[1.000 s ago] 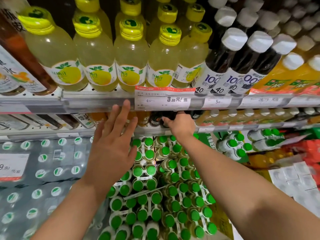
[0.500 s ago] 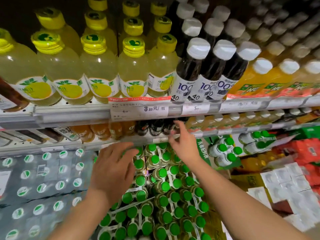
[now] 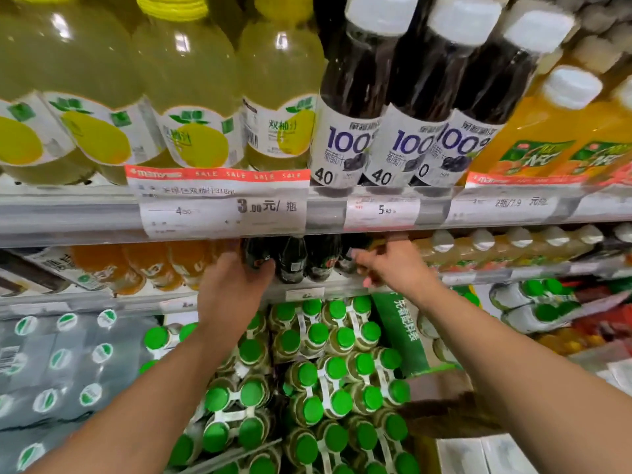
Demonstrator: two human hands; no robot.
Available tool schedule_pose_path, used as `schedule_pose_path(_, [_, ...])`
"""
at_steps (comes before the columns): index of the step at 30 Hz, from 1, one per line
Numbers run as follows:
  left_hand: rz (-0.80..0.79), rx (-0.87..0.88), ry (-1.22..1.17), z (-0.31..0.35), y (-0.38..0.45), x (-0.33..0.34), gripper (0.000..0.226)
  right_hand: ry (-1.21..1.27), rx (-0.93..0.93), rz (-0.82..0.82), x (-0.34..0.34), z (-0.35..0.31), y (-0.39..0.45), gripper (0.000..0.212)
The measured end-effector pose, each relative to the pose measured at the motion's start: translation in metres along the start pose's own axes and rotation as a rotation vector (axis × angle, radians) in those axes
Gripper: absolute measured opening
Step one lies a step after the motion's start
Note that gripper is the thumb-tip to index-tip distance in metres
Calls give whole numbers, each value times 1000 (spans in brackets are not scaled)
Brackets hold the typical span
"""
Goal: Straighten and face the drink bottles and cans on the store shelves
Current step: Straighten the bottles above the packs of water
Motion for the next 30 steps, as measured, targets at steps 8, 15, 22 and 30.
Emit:
schedule_pose_path(8, [95, 8, 443, 28, 1, -4, 66, -421, -200, 83, 1, -3, 18, 50])
schedule_pose_path(15, [120, 92, 503, 40, -5, -1, 67, -583, -306, -3, -3, -7, 13, 54])
schedule_pose_path(22, [100, 84, 398, 38, -6, 6, 63, -509, -228, -60, 0, 4, 19, 53])
schedule_pose_path(30, [-1, 122, 77, 19, -17, 11, 25, -143, -160, 255, -3, 5, -26, 29])
Point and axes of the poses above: each hand's wrist, its own y-axis towards the middle knuckle, its own x-axis out of the palm, z = x × y, the point moved 8 cm from there along y, towards the middle knuckle, and after that the axes turned 3 degrees about -x, right-handed, at the moved point
